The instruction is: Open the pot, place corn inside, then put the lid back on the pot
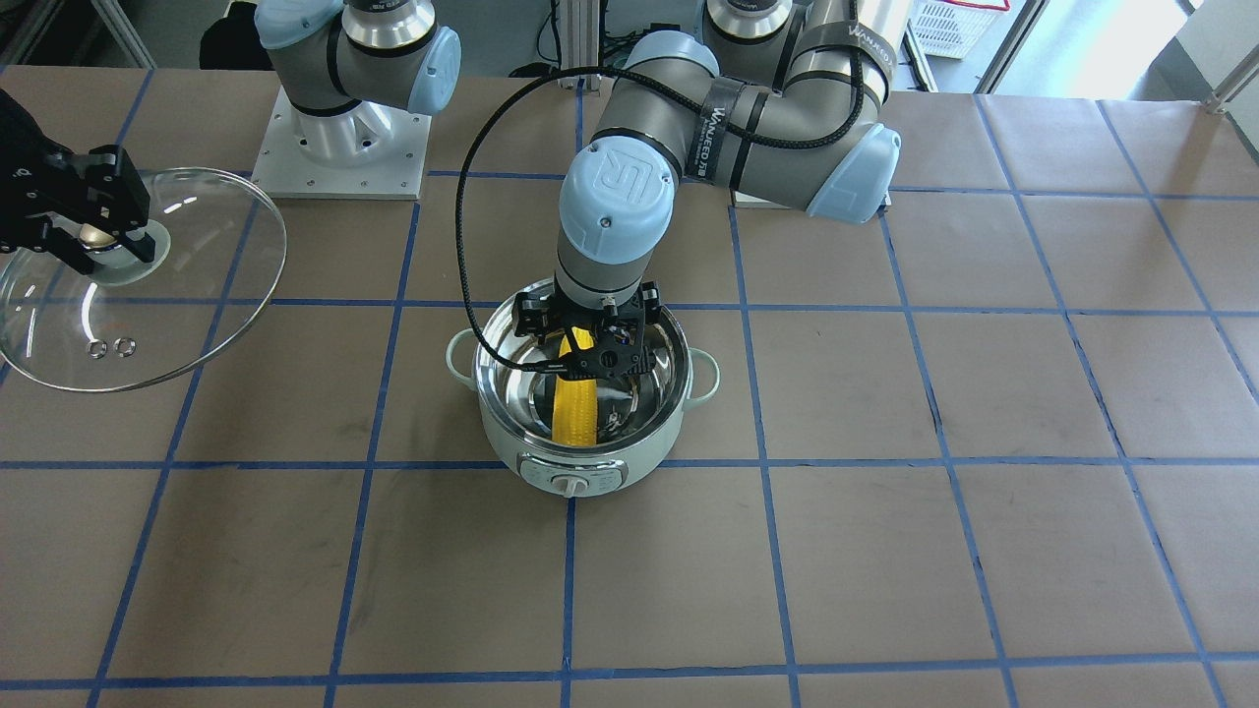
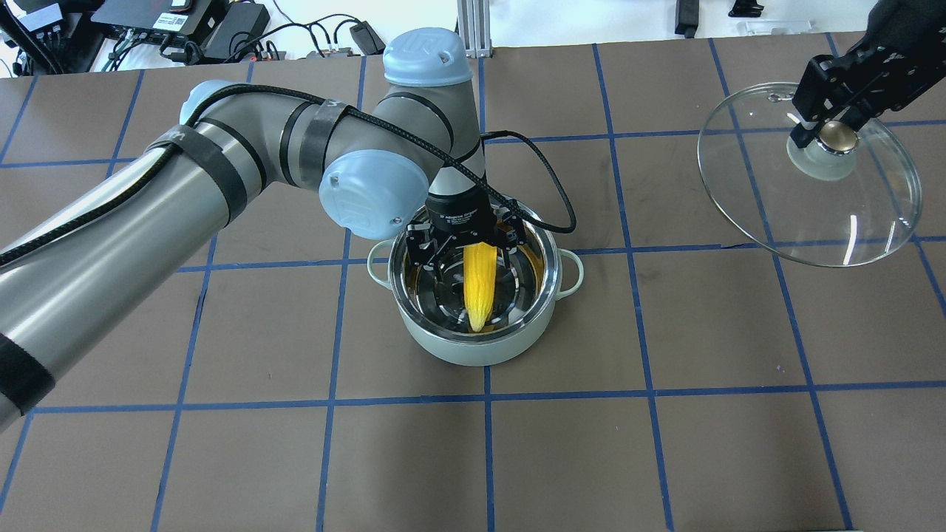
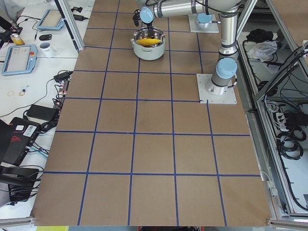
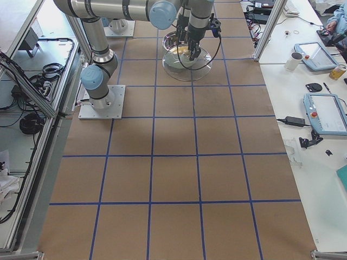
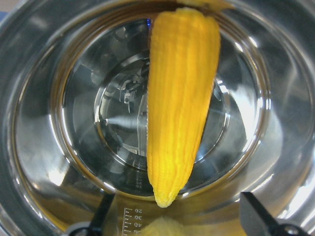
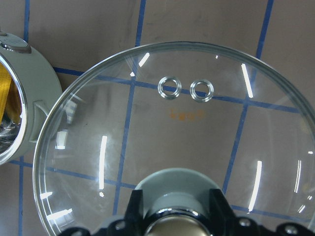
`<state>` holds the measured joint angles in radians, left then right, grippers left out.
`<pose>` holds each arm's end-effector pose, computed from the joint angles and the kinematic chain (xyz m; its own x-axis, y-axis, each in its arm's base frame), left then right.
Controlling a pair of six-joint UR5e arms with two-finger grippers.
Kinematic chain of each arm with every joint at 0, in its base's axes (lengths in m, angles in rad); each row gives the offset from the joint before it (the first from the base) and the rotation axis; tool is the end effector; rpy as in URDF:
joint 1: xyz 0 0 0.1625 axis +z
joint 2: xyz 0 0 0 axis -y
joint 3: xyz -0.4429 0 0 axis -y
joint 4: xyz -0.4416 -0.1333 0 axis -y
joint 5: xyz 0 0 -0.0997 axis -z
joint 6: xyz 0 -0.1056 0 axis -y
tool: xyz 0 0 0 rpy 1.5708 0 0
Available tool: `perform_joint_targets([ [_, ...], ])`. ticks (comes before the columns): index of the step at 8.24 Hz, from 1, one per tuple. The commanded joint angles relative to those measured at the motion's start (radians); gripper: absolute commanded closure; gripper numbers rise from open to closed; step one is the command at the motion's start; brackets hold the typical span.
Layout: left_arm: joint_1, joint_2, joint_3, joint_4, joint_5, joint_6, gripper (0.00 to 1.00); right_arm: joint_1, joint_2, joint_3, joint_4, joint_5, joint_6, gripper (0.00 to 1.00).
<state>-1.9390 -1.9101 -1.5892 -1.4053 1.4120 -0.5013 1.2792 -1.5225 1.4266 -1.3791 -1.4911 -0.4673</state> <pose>-0.3699 -0.5422 0.3041 -0.9872 -0.1531 0.0443 -0.1381 0.9604 0.2421 -0.0224 -0.5676 0.5328 -0.9793 -0.1671 -0.1138 -0.1736 0.9836 0.0497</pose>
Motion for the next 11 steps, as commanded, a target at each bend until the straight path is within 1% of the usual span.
perform_joint_targets([
  [1, 0.011, 0.04, 0.006, -0.081, 0.012, 0.018, 0.0, 0.003, 0.007, 0.0, -0.005, 0.023, 0.025, 1.0],
  [2, 0.015, 0.06, 0.009, -0.101, 0.013, 0.021, 0.0, 0.012, 0.007, -0.009, -0.005, 0.046, 0.126, 1.0],
  [3, 0.028, 0.072, 0.027, -0.107, 0.013, 0.07, 0.0, 0.044, 0.019, -0.009, -0.011, 0.084, 0.166, 1.0],
  [4, 0.055, 0.085, 0.053, -0.133, 0.025, 0.13, 0.0, 0.098, 0.031, -0.012, -0.04, 0.086, 0.223, 1.0],
  [5, 0.104, 0.101, 0.08, -0.145, 0.089, 0.201, 0.0, 0.164, 0.039, -0.012, -0.072, 0.086, 0.319, 1.0],
  [7, 0.234, 0.132, 0.097, -0.167, 0.108, 0.346, 0.0, 0.247, 0.07, -0.011, -0.122, 0.086, 0.428, 1.0],
  [9, 0.332, 0.137, 0.097, -0.161, 0.198, 0.459, 0.0, 0.371, 0.116, -0.002, -0.216, 0.086, 0.559, 1.0],
  [10, 0.374, 0.14, 0.097, -0.156, 0.208, 0.53, 0.0, 0.441, 0.151, -0.002, -0.278, 0.086, 0.66, 1.0],
  [11, 0.409, 0.143, 0.095, -0.155, 0.206, 0.552, 0.0, 0.503, 0.18, -0.002, -0.326, 0.086, 0.75, 1.0],
])
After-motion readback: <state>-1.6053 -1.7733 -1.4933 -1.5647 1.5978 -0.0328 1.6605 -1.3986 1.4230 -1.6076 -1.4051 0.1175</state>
